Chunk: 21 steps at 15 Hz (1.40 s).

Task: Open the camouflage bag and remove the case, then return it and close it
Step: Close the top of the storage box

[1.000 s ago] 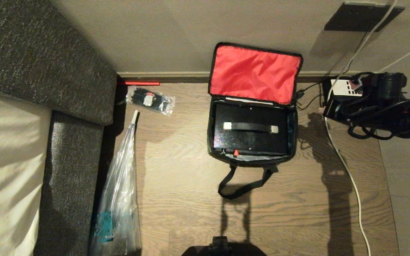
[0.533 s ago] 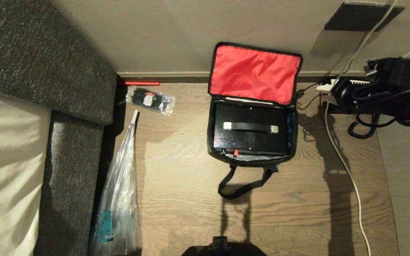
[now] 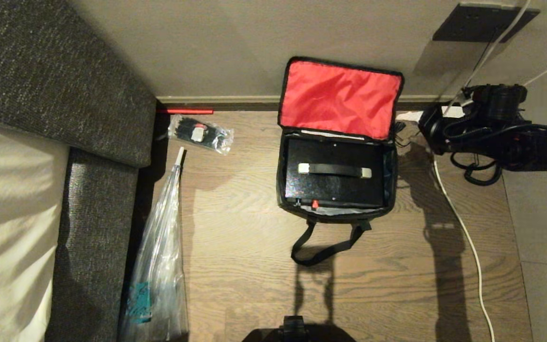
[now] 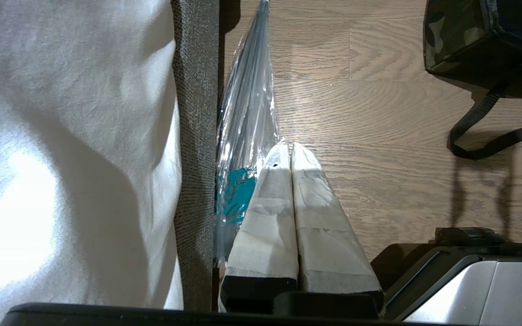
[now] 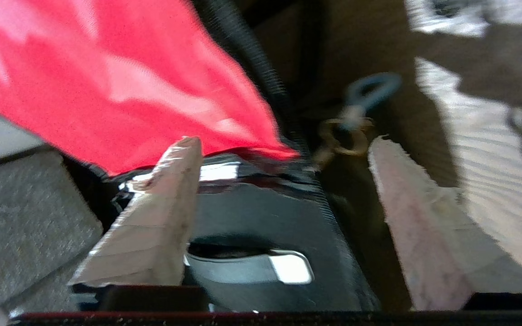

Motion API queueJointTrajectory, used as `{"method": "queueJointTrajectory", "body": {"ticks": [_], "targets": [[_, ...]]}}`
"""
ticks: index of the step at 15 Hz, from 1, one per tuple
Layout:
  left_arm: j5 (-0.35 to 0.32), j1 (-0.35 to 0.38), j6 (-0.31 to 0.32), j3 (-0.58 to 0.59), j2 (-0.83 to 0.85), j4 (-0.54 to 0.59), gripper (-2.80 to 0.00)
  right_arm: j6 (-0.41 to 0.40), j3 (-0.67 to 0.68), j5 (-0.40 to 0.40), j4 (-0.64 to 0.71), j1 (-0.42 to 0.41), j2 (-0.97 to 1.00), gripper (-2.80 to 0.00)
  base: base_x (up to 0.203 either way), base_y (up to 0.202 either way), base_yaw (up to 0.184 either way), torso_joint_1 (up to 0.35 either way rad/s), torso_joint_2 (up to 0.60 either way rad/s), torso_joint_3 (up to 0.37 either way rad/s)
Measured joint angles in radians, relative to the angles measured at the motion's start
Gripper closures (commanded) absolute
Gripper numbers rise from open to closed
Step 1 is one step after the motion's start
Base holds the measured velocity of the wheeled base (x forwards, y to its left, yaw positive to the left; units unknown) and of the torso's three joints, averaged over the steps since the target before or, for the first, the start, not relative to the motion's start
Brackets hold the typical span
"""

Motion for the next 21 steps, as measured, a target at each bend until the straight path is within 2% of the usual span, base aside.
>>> {"method": "queueJointTrajectory", "body": {"ticks": [8, 12, 15, 19, 21], "targets": [[0.000, 0.000, 0.000, 0.000, 0.000, 0.000, 0.00, 0.039, -0.165, 0.000, -0.153, 0.003, 0.147, -2.80, 0.000, 0.000, 0.000, 0.000, 0.00, 0.000], [0.000, 0.000, 0.000, 0.000, 0.000, 0.000, 0.00, 0.074, -0.264, 0.007, -0.160, 0.011, 0.206, -2.80, 0.000, 0.000, 0.000, 0.000, 0.00, 0.000], [0.000, 0.000, 0.000, 0.000, 0.000, 0.000, 0.00, 0.130, -0.336, 0.025, -0.158, 0.037, 0.245, -2.80, 0.000, 0.000, 0.000, 0.000, 0.00, 0.000], [0.000, 0.000, 0.000, 0.000, 0.000, 0.000, 0.00, 0.245, -0.368, 0.048, -0.163, 0.052, 0.257, -2.80, 0.000, 0.000, 0.000, 0.000, 0.00, 0.000], [0.000, 0.000, 0.000, 0.000, 0.000, 0.000, 0.00, 0.264, -0.367, 0.052, -0.160, 0.064, 0.249, -2.80, 0.000, 0.000, 0.000, 0.000, 0.00, 0.000]]}}
